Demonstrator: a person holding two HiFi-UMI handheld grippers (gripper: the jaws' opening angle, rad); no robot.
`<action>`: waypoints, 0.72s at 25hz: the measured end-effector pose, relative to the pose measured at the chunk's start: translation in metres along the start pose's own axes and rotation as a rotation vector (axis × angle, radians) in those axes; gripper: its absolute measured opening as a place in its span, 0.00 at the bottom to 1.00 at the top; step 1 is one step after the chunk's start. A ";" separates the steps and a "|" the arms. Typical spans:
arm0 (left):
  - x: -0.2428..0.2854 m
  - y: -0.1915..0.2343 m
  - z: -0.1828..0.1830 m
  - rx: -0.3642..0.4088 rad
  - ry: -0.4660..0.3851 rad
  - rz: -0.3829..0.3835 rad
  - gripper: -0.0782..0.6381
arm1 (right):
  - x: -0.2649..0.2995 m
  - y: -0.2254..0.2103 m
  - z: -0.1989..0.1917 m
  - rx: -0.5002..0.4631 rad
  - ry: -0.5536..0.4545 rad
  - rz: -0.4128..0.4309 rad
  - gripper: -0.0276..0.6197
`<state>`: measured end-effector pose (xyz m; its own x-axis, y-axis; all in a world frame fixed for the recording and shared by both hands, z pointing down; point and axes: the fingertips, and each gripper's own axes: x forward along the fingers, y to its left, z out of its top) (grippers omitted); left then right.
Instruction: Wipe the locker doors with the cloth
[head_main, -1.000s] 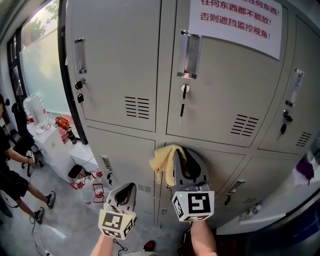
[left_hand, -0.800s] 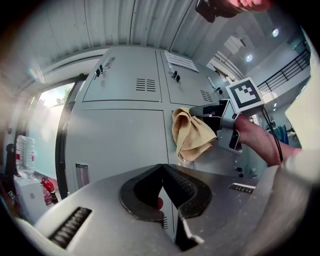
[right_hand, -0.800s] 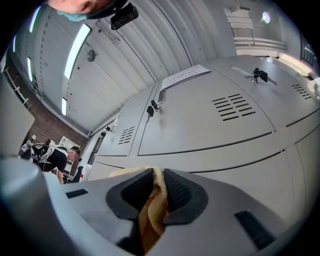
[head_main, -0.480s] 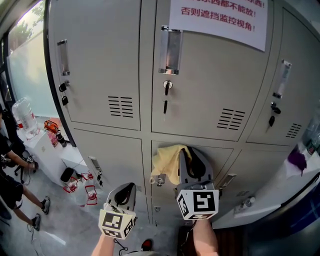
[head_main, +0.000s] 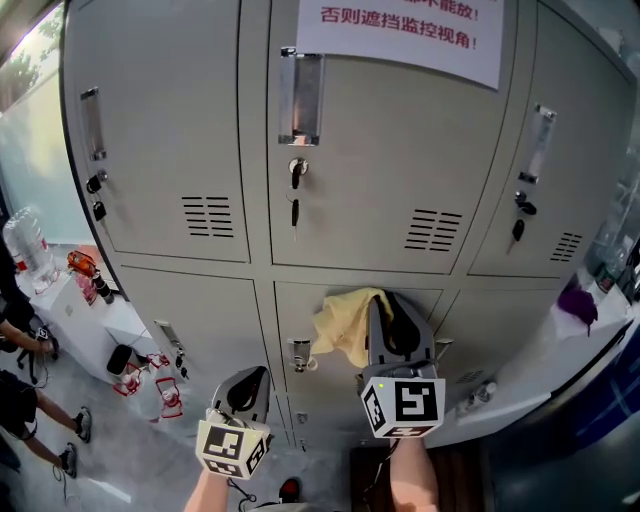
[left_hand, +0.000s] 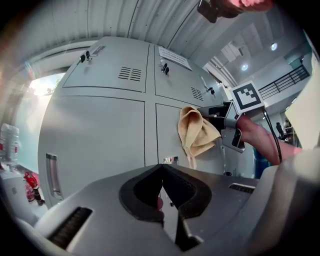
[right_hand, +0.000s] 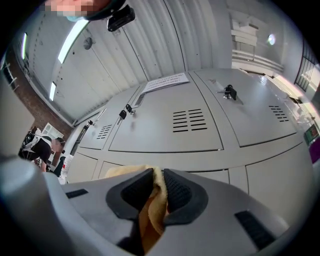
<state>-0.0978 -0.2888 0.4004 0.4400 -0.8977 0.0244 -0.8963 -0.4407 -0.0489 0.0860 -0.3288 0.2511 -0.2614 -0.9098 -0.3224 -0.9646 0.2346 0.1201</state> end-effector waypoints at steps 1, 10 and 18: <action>0.001 -0.001 0.000 -0.002 -0.001 -0.004 0.14 | -0.002 -0.005 0.000 0.001 0.002 -0.012 0.16; 0.010 -0.013 0.000 -0.009 -0.004 -0.046 0.14 | -0.017 -0.047 -0.003 -0.021 0.036 -0.118 0.16; 0.014 -0.023 -0.003 -0.011 0.003 -0.082 0.14 | -0.030 -0.083 -0.002 -0.041 0.063 -0.211 0.15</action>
<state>-0.0718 -0.2911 0.4046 0.5116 -0.8587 0.0306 -0.8580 -0.5124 -0.0357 0.1739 -0.3217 0.2529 -0.0504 -0.9570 -0.2855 -0.9952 0.0241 0.0950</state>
